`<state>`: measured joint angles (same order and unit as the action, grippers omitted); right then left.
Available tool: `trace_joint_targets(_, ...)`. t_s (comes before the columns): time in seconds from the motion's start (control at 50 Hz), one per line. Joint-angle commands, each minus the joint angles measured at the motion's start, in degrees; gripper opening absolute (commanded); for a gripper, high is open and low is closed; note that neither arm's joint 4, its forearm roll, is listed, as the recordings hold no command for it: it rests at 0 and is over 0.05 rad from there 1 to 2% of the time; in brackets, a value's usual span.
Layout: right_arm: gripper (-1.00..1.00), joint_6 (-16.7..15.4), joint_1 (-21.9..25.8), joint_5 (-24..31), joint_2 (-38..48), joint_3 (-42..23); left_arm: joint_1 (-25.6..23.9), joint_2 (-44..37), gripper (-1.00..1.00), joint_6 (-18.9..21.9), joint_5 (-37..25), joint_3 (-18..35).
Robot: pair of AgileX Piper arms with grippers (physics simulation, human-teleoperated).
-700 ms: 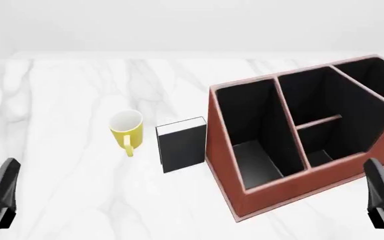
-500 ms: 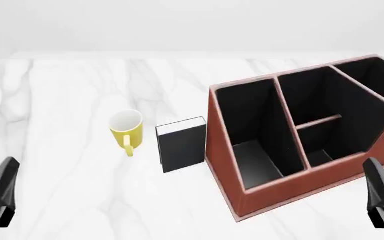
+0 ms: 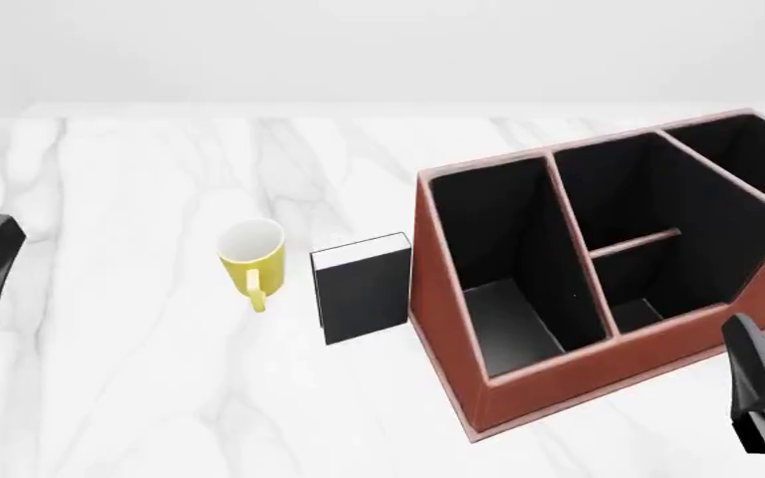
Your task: Pick up the book and place it in the back compartment of the caddy.
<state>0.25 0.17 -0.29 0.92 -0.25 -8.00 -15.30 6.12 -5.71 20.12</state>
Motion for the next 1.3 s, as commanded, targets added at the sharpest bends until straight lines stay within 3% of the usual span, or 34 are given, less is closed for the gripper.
trace_joint_targets(0.02,1.0,0.1,0.1,-0.1,0.1,0.0,-3.9,-11.4,1.0,3.8,-3.5,14.4)
trace_joint_targets(0.1,1.0,0.1,0.1,-0.1,0.1,0.0,-6.5,-15.4,1.0,6.3,-4.9,18.9)
trace_joint_targets(0.16,1.0,0.1,0.1,-0.1,0.2,0.0,-9.0,-20.9,1.0,8.4,-7.6,26.9)
trace_joint_targets(0.26,1.0,0.1,0.1,-0.3,0.3,0.0,-10.5,-25.6,1.0,9.9,-10.1,34.6)
trace_joint_targets(0.3,1.0,0.1,0.1,-0.4,0.5,0.0,-14.5,-28.9,1.0,10.1,-13.8,38.7)
trace_joint_targets(0.4,1.0,0.1,0.1,-0.7,0.8,0.1,-16.2,-35.2,1.0,13.8,-17.7,47.1)
trace_joint_targets(0.44,1.0,0.1,0.1,-0.6,0.7,0.1,-19.5,-37.3,1.0,13.7,-21.3,50.8)
trace_joint_targets(0.5,1.0,0.1,0.0,-0.7,0.7,0.1,-19.3,-38.9,1.0,15.2,-22.0,53.0)
trace_joint_targets(0.7,1.0,-0.1,0.0,-0.2,0.2,0.1,-25.4,-46.1,1.0,16.8,-31.6,64.0)
trace_joint_targets(0.86,1.0,0.0,0.1,-0.2,0.1,0.1,-25.3,-53.5,1.0,19.6,-39.0,74.1)
trace_joint_targets(0.98,1.0,0.0,0.2,0.0,0.0,0.0,-25.3,-56.6,1.0,20.2,-39.5,74.9)
trace_joint_targets(1.3,1.0,0.0,0.2,-0.4,0.4,0.1,-29.7,-59.8,1.0,20.2,-37.9,68.2)
